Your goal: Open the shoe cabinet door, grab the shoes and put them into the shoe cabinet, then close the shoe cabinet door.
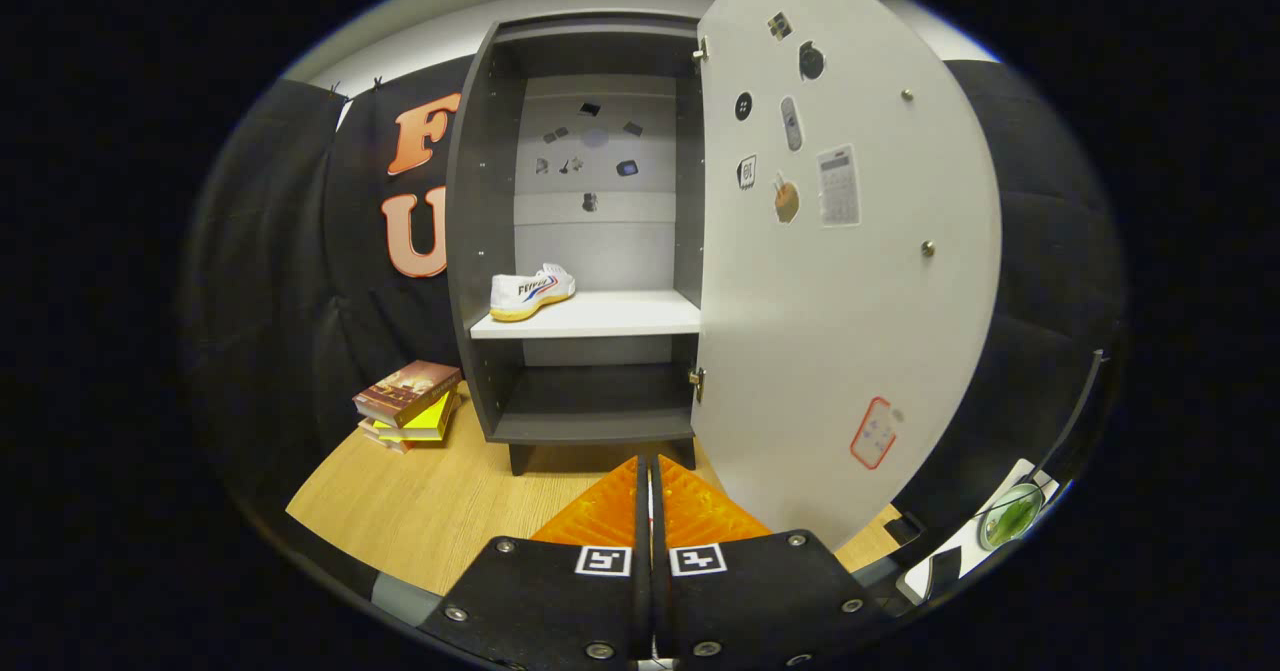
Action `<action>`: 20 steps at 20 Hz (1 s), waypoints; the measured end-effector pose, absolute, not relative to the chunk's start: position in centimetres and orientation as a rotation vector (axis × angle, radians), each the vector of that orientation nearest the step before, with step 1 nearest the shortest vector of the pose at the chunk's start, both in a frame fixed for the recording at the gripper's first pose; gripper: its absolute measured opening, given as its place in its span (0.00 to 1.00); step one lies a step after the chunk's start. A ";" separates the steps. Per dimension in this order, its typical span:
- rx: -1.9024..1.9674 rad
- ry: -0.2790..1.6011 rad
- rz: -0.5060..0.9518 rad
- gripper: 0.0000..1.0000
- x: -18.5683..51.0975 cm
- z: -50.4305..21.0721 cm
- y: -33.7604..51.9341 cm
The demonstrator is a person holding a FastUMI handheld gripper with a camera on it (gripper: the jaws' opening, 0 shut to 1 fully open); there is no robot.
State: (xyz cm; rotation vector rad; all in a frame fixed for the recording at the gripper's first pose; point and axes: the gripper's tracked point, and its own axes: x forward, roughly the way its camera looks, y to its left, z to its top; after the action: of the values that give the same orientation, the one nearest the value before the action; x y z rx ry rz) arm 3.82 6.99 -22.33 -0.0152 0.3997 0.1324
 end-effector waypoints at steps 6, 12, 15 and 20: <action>-0.093 0.519 0.094 0.01 5.3 -29.8 7.0; -0.183 0.639 0.104 0.04 7.3 -37.2 6.9; -0.218 0.706 0.124 0.09 8.7 -41.2 7.3; -0.282 0.815 0.127 0.23 10.2 -46.5 6.8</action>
State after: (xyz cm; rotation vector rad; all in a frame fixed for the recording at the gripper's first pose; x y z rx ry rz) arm 10.24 6.83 -46.54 -0.2824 0.8151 0.1268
